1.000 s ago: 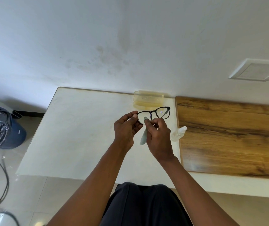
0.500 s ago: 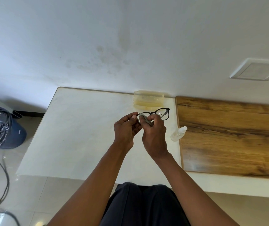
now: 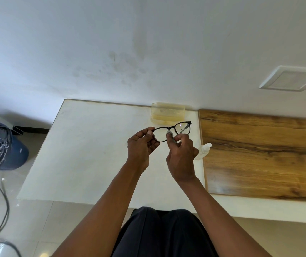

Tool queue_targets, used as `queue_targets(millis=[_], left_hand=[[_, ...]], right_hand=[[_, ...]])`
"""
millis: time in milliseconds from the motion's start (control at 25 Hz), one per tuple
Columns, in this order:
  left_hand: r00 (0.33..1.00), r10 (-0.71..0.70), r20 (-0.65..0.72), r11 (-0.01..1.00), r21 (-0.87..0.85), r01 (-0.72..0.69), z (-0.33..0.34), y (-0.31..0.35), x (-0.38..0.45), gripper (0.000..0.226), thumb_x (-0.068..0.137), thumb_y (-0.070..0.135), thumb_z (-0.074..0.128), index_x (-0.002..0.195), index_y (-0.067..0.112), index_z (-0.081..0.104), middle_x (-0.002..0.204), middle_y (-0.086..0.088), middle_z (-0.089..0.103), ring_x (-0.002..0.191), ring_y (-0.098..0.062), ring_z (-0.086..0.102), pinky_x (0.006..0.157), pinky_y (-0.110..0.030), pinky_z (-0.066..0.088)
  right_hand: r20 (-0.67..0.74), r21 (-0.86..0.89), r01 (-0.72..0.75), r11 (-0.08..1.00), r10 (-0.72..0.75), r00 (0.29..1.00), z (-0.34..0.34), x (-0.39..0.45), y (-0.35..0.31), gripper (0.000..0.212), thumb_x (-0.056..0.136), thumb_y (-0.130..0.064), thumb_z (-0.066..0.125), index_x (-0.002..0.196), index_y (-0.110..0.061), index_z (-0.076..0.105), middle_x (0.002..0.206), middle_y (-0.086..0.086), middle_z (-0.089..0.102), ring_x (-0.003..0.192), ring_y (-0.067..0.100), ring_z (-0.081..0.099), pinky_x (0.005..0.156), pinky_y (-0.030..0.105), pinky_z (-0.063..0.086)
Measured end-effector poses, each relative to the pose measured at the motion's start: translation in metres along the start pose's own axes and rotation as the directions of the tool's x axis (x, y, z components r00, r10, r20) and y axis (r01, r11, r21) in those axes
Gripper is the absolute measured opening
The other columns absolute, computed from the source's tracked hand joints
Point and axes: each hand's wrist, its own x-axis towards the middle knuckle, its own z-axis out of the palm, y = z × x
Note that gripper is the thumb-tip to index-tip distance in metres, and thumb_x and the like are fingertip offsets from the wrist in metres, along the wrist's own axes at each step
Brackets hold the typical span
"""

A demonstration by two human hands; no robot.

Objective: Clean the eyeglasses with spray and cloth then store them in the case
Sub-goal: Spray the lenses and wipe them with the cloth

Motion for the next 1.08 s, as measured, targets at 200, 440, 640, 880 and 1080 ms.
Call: queue_targets(millis=[200,440,640,880,1080], left_hand=[[1.0,-0.002,0.0,1.0,-0.002,0.002,0.002,-0.002,-0.002,0.017,0.092,0.003,0.051,0.094,0.006,0.067,0.065,-0.006,0.056,0.061,-0.017,0.056,0.07,-0.032,0.057],[1.0,-0.001,-0.015,0.999,-0.039,0.001,0.002,-0.002,-0.003,0.017,0.091,0.002,0.051,0.093,0.004,0.068,0.081,-0.01,0.07,0.072,-0.021,0.068,0.069,-0.03,0.059],[1.0,0.002,-0.016,0.998,-0.061,-0.003,0.0,0.001,-0.001,0.016,0.091,0.001,0.051,0.093,0.004,0.067,0.066,-0.007,0.057,0.062,-0.018,0.057,0.062,-0.027,0.058],[1.0,-0.004,-0.005,0.999,-0.038,0.004,0.003,0.0,-0.004,0.017,0.092,0.003,0.051,0.089,0.006,0.067,0.068,-0.008,0.054,0.061,-0.018,0.054,0.061,-0.027,0.058],[1.0,0.002,0.008,0.999,-0.039,-0.001,0.007,-0.001,-0.005,0.018,0.091,0.001,0.051,0.091,0.004,0.068,0.066,-0.007,0.064,0.061,-0.018,0.06,0.064,-0.029,0.058]], right_hand=[[0.023,0.013,0.023,1.0,-0.023,0.999,0.002,0.01,-0.008,0.054,0.065,0.02,0.064,0.115,-0.001,0.062,0.095,0.024,0.059,0.085,0.039,0.059,0.063,0.041,0.041],[0.024,-0.021,0.16,0.987,-0.159,0.987,0.004,-0.002,-0.012,0.054,0.063,0.014,0.071,0.112,-0.008,0.066,0.091,0.02,0.063,0.08,0.036,0.062,0.06,0.039,0.045],[0.021,-0.097,0.163,0.982,-0.162,0.987,-0.001,-0.011,0.001,0.061,0.054,0.014,0.079,0.11,-0.008,0.067,0.087,0.019,0.065,0.075,0.033,0.064,0.058,0.039,0.048],[0.076,-0.04,0.02,0.999,-0.017,0.997,-0.007,0.006,0.004,0.059,0.065,0.02,0.065,0.118,-0.004,0.061,0.097,0.023,0.06,0.086,0.038,0.059,0.068,0.044,0.045],[0.153,-0.007,0.051,0.999,-0.05,0.987,0.0,0.012,-0.006,0.051,0.081,0.013,0.049,0.128,-0.009,0.053,0.111,0.022,0.053,0.102,0.038,0.05,0.08,0.048,0.044]])
